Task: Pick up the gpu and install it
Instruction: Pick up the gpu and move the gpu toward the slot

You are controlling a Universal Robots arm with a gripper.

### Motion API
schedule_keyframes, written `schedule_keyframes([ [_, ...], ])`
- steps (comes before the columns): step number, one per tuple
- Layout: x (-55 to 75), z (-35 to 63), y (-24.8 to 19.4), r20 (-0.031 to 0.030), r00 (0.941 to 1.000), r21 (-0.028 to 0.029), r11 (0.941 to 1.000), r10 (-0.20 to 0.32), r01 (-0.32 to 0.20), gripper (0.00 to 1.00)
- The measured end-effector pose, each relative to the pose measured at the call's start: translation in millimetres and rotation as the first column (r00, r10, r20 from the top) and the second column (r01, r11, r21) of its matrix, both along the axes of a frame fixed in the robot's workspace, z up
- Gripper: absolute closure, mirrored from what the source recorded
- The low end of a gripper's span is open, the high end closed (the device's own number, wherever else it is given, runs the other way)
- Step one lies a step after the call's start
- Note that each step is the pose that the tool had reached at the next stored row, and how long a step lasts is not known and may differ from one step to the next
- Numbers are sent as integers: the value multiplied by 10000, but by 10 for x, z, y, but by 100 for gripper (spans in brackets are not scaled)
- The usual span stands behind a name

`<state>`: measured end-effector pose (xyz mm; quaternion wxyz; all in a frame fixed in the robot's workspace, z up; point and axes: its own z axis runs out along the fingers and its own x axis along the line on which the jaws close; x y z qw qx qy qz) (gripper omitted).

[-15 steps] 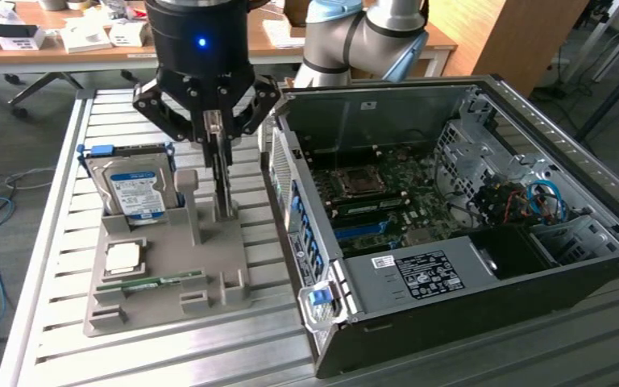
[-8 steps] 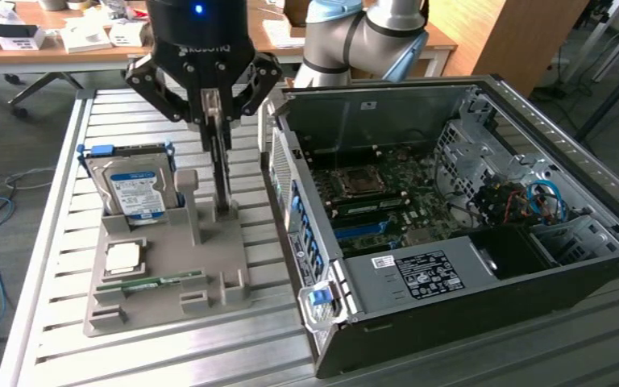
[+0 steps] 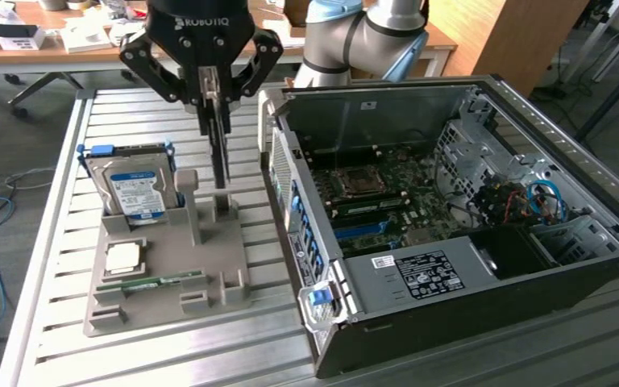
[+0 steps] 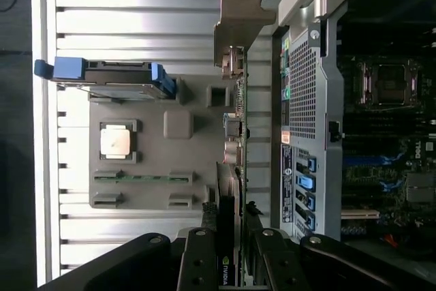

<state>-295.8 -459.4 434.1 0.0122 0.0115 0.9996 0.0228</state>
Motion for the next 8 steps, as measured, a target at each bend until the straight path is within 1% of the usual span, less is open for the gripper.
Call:
schedule_keyframes([
  [8, 0, 183, 0, 0, 10000, 0, 10000, 9, -9, 74],
])
